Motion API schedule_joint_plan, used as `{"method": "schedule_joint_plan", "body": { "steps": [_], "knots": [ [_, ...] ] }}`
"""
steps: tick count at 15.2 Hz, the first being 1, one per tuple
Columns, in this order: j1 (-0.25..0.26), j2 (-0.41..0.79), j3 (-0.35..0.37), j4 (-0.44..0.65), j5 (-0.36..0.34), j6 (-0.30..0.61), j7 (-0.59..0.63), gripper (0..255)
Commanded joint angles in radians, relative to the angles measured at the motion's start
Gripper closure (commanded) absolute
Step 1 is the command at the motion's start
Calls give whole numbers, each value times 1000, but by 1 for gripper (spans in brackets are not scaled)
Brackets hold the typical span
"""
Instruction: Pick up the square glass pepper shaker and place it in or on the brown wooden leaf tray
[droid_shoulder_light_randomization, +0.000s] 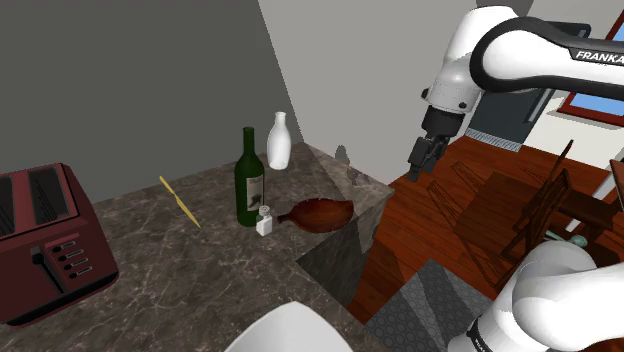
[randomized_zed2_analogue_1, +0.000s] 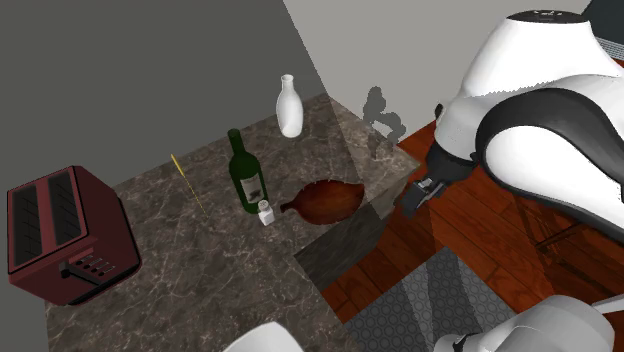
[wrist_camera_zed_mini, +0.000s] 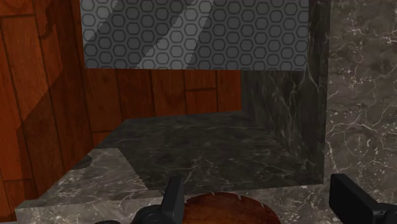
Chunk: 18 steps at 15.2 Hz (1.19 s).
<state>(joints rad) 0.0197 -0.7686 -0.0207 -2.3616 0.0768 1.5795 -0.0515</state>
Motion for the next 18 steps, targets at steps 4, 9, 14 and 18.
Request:
{"method": "schedule_joint_plan", "body": {
  "steps": [4,9,14,18],
  "knots": [
    [15,107,38,34,16,58,33,0],
    [34,295,97,117,29,139,87,0],
    [49,492,149,231,22,196,145,0],
    [64,654,183,345,2,221,195,0]
  ]
}}
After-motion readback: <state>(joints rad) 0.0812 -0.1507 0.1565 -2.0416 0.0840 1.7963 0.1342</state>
